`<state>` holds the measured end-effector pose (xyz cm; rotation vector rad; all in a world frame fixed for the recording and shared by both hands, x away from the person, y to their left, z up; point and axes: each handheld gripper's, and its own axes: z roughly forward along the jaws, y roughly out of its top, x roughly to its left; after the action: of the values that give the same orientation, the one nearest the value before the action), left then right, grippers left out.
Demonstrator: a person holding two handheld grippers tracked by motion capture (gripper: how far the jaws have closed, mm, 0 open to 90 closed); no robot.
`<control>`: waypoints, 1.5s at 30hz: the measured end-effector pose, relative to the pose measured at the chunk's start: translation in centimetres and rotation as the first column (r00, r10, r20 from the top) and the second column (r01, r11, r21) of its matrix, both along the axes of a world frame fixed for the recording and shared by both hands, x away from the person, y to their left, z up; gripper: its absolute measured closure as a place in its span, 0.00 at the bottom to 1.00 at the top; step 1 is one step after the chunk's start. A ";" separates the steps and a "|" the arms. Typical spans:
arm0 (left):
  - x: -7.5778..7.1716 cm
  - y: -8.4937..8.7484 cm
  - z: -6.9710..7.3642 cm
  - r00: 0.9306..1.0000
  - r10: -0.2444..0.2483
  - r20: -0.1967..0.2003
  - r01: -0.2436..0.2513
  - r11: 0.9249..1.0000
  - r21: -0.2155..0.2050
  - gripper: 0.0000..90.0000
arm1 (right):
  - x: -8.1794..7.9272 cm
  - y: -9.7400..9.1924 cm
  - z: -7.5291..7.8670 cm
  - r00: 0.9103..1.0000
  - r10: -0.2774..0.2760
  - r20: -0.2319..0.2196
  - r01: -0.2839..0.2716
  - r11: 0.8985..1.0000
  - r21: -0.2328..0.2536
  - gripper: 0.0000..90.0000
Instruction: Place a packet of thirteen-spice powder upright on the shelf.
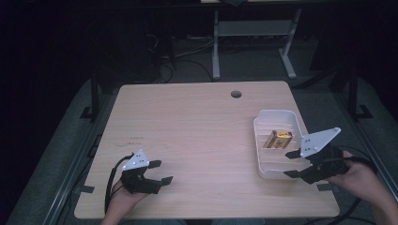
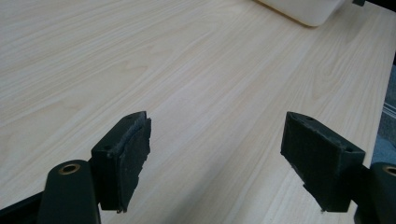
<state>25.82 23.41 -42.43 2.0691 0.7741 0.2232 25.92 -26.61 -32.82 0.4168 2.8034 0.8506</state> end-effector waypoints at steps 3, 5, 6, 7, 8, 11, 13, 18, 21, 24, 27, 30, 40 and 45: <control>0.1 0.2 0.0 1.000 0.007 -0.002 -0.007 1.000 0.000 0.25 | -0.2 0.9 -0.3 1.000 0.008 -0.006 -0.008 1.000 0.010 0.46; 0.2 0.2 -0.1 1.000 0.012 -0.004 -0.012 1.000 0.001 0.24 | -0.3 1.5 -0.5 1.000 0.013 -0.013 -0.013 1.000 0.024 0.45; 0.2 0.3 -0.1 1.000 0.013 -0.005 -0.013 1.000 0.001 0.24 | -0.4 1.8 -0.6 1.000 0.017 -0.013 -0.017 0.999 0.028 0.45; 0.2 0.3 -0.1 1.000 0.014 -0.005 -0.014 1.000 0.002 0.24 | -0.4 2.1 -0.7 1.000 0.023 -0.016 -0.022 0.999 0.029 0.44; 0.2 0.3 -0.1 1.000 0.014 -0.005 -0.014 1.000 0.003 0.24 | -0.4 2.5 -0.9 0.999 0.024 -0.022 -0.023 0.999 0.031 0.44; 0.2 0.3 -0.1 1.000 0.014 -0.006 -0.014 1.000 0.002 0.24 | -0.4 3.1 -1.2 0.999 0.029 -0.033 -0.028 0.999 0.032 0.42; 0.2 0.3 -0.1 1.000 0.015 -0.006 -0.015 1.000 0.002 0.24 | -0.4 4.0 -1.6 0.998 0.037 -0.051 -0.036 0.999 0.036 0.41; 0.3 0.5 -0.1 1.000 0.017 -0.002 -0.017 1.000 0.006 0.23 | -0.2 5.3 -2.4 0.996 0.046 -0.077 -0.041 0.997 0.058 0.38; 0.3 0.5 -0.1 1.000 0.018 -0.003 -0.018 1.000 0.005 0.23 | -0.1 6.0 -2.7 0.995 0.051 -0.085 -0.046 0.997 0.065 0.36; 0.3 0.6 -0.1 1.000 0.021 -0.003 -0.021 1.000 0.004 0.23 | 0.1 6.4 -3.0 0.994 0.051 -0.094 -0.045 0.997 0.068 0.35; 0.3 0.6 -0.1 1.000 0.026 -0.003 -0.026 1.000 0.002 0.23 | 0.6 7.5 -3.3 0.992 0.062 -0.114 -0.053 0.995 0.082 0.34; 0.3 0.7 -0.1 1.000 0.028 -0.004 -0.028 1.000 0.002 0.23 | 0.9 8.4 -3.5 0.990 0.073 -0.122 -0.063 0.994 0.087 0.34; 0.4 0.8 -0.2 1.000 0.030 -0.001 -0.030 1.000 0.007 0.22 | 1.9 10.8 -4.3 0.983 0.090 -0.161 -0.076 0.993 0.093 0.32; 0.3 0.8 -0.1 0.999 0.037 0.002 -0.037 0.999 0.003 0.22 | 2.4 12.2 -4.9 0.978 0.098 -0.183 -0.079 0.991 0.109 0.31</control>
<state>26.14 24.24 -42.54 2.0585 0.8111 0.2472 28.32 -14.41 -37.72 0.4098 2.9797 1.0265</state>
